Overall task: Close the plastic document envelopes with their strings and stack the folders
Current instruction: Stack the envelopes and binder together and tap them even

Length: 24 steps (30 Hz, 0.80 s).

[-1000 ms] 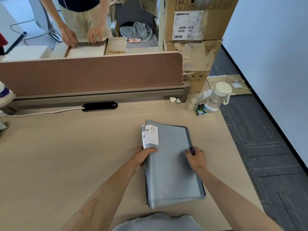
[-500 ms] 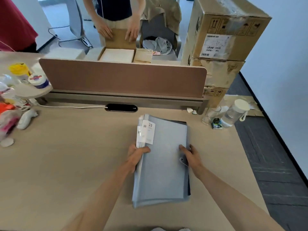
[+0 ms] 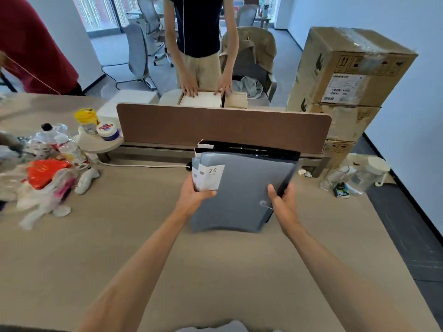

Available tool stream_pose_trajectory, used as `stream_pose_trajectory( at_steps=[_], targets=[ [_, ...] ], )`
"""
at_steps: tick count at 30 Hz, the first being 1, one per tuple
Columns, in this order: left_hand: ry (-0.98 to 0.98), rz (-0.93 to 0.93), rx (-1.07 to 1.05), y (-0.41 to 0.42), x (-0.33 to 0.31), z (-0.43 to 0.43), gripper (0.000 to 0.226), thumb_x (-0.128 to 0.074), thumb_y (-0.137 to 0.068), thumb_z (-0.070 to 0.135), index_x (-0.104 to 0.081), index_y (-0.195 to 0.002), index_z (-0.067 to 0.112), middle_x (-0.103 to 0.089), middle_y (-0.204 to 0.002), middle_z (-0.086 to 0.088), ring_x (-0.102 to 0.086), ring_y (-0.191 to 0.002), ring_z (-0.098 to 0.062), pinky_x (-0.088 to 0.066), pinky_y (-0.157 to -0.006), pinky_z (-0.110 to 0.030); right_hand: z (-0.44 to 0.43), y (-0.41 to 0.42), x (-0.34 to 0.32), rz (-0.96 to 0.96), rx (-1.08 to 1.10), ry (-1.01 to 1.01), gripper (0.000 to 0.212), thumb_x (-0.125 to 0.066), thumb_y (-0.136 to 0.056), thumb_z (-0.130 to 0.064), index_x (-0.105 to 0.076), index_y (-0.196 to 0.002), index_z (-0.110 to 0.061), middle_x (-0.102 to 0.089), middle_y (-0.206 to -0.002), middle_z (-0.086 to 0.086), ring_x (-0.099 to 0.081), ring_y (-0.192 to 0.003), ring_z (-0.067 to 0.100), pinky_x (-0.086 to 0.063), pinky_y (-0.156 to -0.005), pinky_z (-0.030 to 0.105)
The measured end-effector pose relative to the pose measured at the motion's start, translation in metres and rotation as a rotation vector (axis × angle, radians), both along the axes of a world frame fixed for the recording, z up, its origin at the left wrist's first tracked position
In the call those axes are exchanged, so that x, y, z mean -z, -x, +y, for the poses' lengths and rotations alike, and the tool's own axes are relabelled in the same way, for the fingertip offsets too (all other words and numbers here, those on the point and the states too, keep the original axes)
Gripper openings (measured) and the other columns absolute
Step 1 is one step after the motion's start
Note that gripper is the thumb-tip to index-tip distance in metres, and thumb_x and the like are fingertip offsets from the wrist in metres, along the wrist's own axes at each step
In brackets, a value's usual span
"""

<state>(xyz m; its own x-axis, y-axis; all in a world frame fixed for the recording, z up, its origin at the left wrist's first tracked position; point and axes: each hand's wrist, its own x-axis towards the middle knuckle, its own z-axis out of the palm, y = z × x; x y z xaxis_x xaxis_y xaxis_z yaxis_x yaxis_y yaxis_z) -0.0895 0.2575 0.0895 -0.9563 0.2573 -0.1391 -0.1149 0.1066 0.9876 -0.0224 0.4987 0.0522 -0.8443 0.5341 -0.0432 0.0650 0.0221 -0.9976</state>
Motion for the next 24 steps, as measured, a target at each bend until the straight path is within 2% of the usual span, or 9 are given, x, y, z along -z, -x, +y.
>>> stream_pose_trajectory(
  at_steps=[4,6,8,12,13,16,17,21,24],
  targets=[
    [0.126,-0.023,0.126,0.000,0.020,-0.009,0.076,-0.070,-0.053,0.002,-0.043,-0.124,0.006,-0.063,-0.112,-0.008,-0.064,-0.097,-0.017,-0.053,-0.072,-0.018,-0.015,-0.024,0.016,-0.031,-0.024,-0.019,0.036,-0.058,-0.092,-0.014,-0.041,-0.125,-0.015,-0.057,-0.125,-0.001,-0.056,-0.113,0.007,-0.044,-0.102,0.035],
    [0.134,-0.020,0.169,-0.003,0.025,-0.012,0.078,-0.068,-0.058,-0.012,-0.033,-0.126,0.005,-0.056,-0.113,-0.009,-0.060,-0.093,-0.010,-0.053,-0.067,-0.013,-0.023,-0.032,0.021,-0.046,-0.008,-0.023,0.037,-0.060,-0.091,-0.009,-0.040,-0.122,-0.013,-0.055,-0.121,-0.001,-0.056,-0.106,0.002,-0.045,-0.101,0.035],
    [0.124,-0.020,0.219,-0.002,0.027,-0.014,0.079,-0.070,-0.065,-0.018,-0.030,-0.127,0.008,-0.055,-0.114,-0.007,-0.058,-0.095,-0.005,-0.052,-0.067,-0.010,-0.030,-0.034,0.021,-0.044,0.028,-0.022,0.040,-0.065,-0.087,-0.005,-0.040,-0.118,-0.010,-0.055,-0.120,0.004,-0.057,-0.105,0.010,-0.047,-0.097,0.037],
    [0.090,0.010,0.180,0.006,0.033,-0.021,0.075,-0.085,-0.065,0.010,-0.042,-0.127,0.017,-0.062,-0.122,-0.003,-0.063,-0.109,-0.015,-0.054,-0.077,-0.016,-0.041,-0.035,0.015,0.006,0.065,-0.035,0.039,-0.065,-0.087,-0.009,-0.041,-0.117,-0.016,-0.055,-0.122,0.004,-0.058,-0.102,0.007,-0.053,-0.072,0.014],
    [0.086,0.012,0.150,0.008,0.030,-0.021,0.071,-0.085,-0.066,0.014,-0.045,-0.124,0.018,-0.063,-0.122,-0.004,-0.064,-0.108,-0.015,-0.054,-0.078,-0.018,-0.042,-0.035,0.016,0.019,0.076,-0.034,0.040,-0.065,-0.088,-0.010,-0.041,-0.118,-0.017,-0.055,-0.122,0.003,-0.059,-0.105,0.009,-0.054,-0.072,0.014],
    [0.034,0.035,0.134,0.011,0.027,-0.017,0.066,-0.079,-0.072,0.001,-0.041,-0.126,0.009,-0.060,-0.118,-0.007,-0.066,-0.088,0.005,-0.052,-0.070,-0.012,-0.045,-0.038,0.020,0.010,0.093,-0.064,0.042,-0.065,-0.088,-0.016,-0.040,-0.121,-0.020,-0.057,-0.122,-0.005,-0.057,-0.115,0.015,-0.053,-0.089,0.035],
    [0.017,0.050,0.158,0.013,0.028,-0.016,0.069,-0.076,-0.073,-0.005,-0.038,-0.130,0.004,-0.058,-0.118,-0.009,-0.065,-0.082,0.009,-0.050,-0.067,-0.009,-0.045,-0.039,0.020,0.004,0.101,-0.065,0.041,-0.065,-0.088,-0.016,-0.039,-0.119,-0.020,-0.056,-0.120,-0.007,-0.056,-0.116,0.015,-0.052,-0.091,0.037],
    [0.038,0.023,0.227,0.015,0.043,-0.019,0.081,-0.079,-0.068,-0.007,-0.034,-0.133,0.008,-0.058,-0.123,-0.005,-0.063,-0.093,0.001,-0.051,-0.069,-0.009,-0.053,-0.042,0.015,-0.055,0.129,-0.109,0.041,-0.065,-0.087,-0.008,-0.036,-0.115,-0.016,-0.050,-0.123,0.003,-0.052,-0.111,0.015,-0.049,-0.077,0.010],
    [0.123,0.045,0.266,0.017,0.058,-0.023,0.104,-0.086,-0.059,0.001,-0.023,-0.140,0.014,-0.051,-0.130,0.001,-0.055,-0.113,-0.009,-0.049,-0.081,-0.007,-0.053,-0.038,0.015,-0.089,0.135,-0.150,0.060,-0.074,-0.075,0.004,-0.035,-0.119,-0.010,-0.049,-0.119,0.000,-0.051,-0.108,0.009,-0.044,-0.084,0.011]
  ],
)
